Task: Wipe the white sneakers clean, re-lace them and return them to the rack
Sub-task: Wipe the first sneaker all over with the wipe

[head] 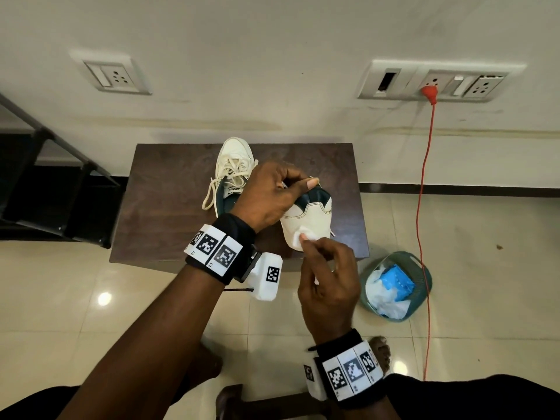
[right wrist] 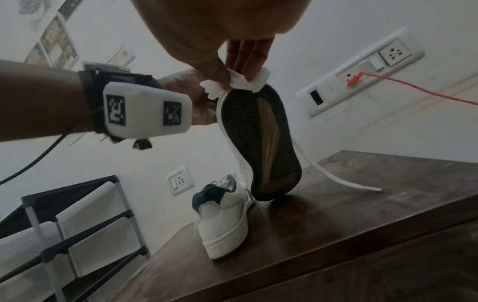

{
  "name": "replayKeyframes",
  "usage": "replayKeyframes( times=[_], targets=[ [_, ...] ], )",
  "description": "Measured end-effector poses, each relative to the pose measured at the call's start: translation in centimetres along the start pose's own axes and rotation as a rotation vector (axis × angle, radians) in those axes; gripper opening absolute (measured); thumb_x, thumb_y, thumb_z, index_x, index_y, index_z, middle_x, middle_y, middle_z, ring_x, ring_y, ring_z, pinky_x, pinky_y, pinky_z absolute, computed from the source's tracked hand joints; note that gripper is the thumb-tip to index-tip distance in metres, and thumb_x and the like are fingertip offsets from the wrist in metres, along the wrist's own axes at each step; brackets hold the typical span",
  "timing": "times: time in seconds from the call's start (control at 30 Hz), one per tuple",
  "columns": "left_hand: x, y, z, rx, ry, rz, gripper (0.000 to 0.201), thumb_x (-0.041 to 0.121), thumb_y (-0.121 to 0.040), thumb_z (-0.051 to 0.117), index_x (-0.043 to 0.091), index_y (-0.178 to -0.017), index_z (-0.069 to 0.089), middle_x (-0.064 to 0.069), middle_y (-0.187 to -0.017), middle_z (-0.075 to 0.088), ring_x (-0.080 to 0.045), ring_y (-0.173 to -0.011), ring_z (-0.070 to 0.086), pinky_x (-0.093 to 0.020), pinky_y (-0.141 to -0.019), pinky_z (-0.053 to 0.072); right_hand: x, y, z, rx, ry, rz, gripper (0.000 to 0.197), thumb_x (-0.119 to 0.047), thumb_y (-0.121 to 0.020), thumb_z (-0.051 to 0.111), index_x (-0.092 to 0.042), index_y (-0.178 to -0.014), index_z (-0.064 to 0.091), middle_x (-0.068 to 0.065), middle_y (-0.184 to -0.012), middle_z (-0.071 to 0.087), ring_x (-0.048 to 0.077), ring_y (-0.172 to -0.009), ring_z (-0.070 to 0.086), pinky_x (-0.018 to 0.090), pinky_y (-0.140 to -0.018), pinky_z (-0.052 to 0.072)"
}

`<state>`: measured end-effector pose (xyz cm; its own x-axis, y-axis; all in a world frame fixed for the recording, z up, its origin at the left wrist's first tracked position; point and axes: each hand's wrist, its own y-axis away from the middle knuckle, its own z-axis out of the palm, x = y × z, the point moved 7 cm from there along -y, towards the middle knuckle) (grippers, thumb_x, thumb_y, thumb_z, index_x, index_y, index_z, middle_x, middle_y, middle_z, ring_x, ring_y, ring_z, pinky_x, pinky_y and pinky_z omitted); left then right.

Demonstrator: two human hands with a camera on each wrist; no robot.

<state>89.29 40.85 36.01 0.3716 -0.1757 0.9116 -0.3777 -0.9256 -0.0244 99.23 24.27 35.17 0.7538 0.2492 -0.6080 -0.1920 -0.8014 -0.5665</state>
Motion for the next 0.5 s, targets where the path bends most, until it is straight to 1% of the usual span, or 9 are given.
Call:
replayKeyframes(
  times=[0.17,0.2,0.27,0.33,0.37,0.43,0.5],
  targets=[
    [0.2,0.0,0.2,-0.016,-0.007,-0.012,0.029,0.036,-0.095,0.065,0.014,-0.081,0.078,0.001,-0.075,0.075,-0.020,-0.075,0.070,-0.050,-0.079,0.056,1.3,-0.1,-1.3,0.096,-0.014,0.095,0.026,0.010,-0.085,0.071,0.002,-0.109,0.074,0.018,-0.096,0.065,0.022,-0.091,0.062,0.025,-0.078,0.053],
    [0.2,0.0,0.3,-0.010,-0.002,-0.013,0.029,0.034,-0.095,0.066,0.013,-0.081,0.078,0.000,-0.075,0.074,-0.020,-0.075,0.070,-0.050,-0.078,0.056,1.2,0.1,-1.2,0.098,-0.020,0.107,0.024,0.009,-0.085,0.071,0.002,-0.108,0.074,0.017,-0.097,0.065,0.022,-0.091,0.063,0.026,-0.078,0.053],
    [0.5,0.0,0.6,0.003,-0.004,-0.012,0.028,0.031,-0.096,0.067,0.011,-0.078,0.077,-0.001,-0.072,0.073,-0.020,-0.073,0.069,-0.047,-0.077,0.056,0.4,0.4,-0.3,0.050,-0.020,0.081,0.023,0.009,-0.085,0.070,0.002,-0.107,0.075,0.017,-0.096,0.065,0.024,-0.089,0.063,0.025,-0.077,0.052],
    [0.6,0.0,0.9,-0.002,-0.001,-0.014,0.027,0.029,-0.096,0.068,0.014,-0.076,0.077,0.000,-0.071,0.072,-0.019,-0.072,0.068,-0.046,-0.076,0.056,-0.2,0.7,0.6,-0.013,0.017,0.034,0.025,0.009,-0.083,0.071,0.001,-0.106,0.076,0.017,-0.095,0.067,0.026,-0.088,0.063,0.027,-0.074,0.051],
    [0.7,0.0,1.0,-0.008,0.001,-0.015,0.026,0.028,-0.096,0.068,0.016,-0.075,0.076,0.002,-0.070,0.072,-0.018,-0.071,0.068,-0.045,-0.076,0.055,-0.2,0.6,0.6,-0.014,0.024,0.035,0.025,0.009,-0.082,0.071,0.001,-0.105,0.076,0.017,-0.095,0.067,0.026,-0.087,0.063,0.028,-0.073,0.052],
    [0.7,0.1,1.0,-0.017,0.011,-0.015,0.024,0.027,-0.097,0.068,0.023,-0.074,0.074,0.007,-0.069,0.072,-0.014,-0.069,0.067,-0.043,-0.075,0.055,0.6,0.2,-0.2,0.035,0.022,0.075,0.022,0.008,-0.082,0.072,0.002,-0.102,0.075,0.017,-0.095,0.066,0.025,-0.088,0.063,0.027,-0.075,0.052],
    [0.6,0.3,1.1,-0.023,0.025,-0.014,0.023,0.026,-0.097,0.067,0.022,-0.076,0.074,0.009,-0.070,0.071,-0.011,-0.070,0.068,-0.043,-0.076,0.055,1.3,-0.2,-1.3,0.089,0.046,0.104,0.019,0.006,-0.082,0.074,0.003,-0.100,0.074,0.017,-0.095,0.065,0.024,-0.088,0.063,0.024,-0.078,0.052]
  ],
)
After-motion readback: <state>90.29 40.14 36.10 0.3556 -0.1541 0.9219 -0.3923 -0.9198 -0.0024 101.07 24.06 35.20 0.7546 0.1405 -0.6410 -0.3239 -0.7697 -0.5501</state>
